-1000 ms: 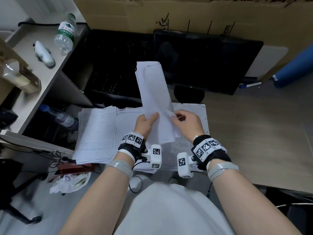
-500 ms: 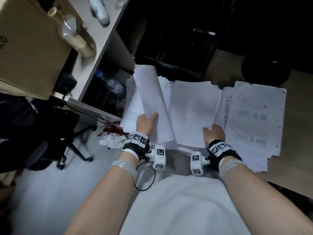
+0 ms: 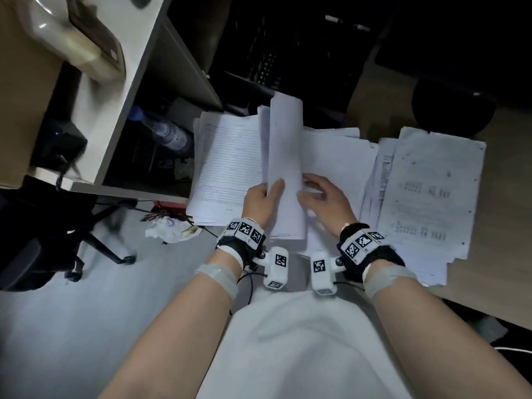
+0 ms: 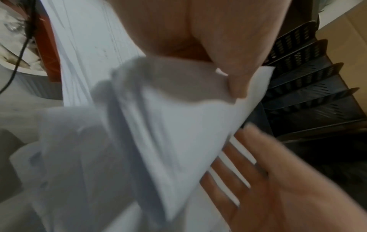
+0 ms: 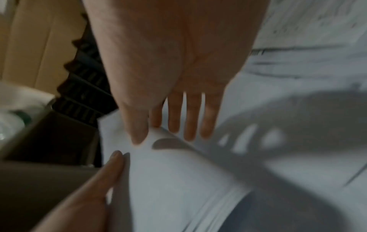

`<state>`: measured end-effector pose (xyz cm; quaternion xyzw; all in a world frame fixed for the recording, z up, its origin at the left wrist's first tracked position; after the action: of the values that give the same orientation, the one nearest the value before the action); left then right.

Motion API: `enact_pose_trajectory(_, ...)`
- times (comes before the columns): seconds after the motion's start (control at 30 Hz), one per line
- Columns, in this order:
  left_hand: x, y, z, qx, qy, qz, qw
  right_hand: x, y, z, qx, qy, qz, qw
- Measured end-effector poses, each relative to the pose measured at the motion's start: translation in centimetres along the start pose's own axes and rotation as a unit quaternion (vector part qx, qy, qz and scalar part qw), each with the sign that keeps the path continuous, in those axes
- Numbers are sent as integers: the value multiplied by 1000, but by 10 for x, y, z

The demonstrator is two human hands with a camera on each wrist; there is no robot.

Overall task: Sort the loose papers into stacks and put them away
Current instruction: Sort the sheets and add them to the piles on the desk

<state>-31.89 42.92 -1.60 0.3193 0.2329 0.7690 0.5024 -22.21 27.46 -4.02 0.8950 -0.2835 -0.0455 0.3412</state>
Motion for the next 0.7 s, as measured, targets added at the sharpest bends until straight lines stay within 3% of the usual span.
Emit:
enact_pose_trajectory(0.03,-4,0,2,2,17,-11,1000,-9,-2,-8,7,-29,-41,999)
enact_pose_trajectory(0.2,-10,5,6,7,115,-39,993,-10,0,-32,23,-1,-94,995)
enact_pose_trajectory(0.53,-15,14,18,-11,109,-18,994,-11,26,-54,63,67,-140,986)
enact_pose_trajectory(0.7,-26,20,14,-25,221,-62,973,-12,27,-57,73,75,-169,980)
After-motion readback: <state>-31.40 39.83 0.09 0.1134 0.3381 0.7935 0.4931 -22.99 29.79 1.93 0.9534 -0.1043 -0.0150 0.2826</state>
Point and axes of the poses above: each hand's wrist, its own y-axis away from the middle knuckle, its own x-axis out of the back of the hand, z = x × y, the point moved 8 cm from there along -y, towards the middle knuckle, and after that the axes turned 14 degrees about -z, right-handed, at the moved point
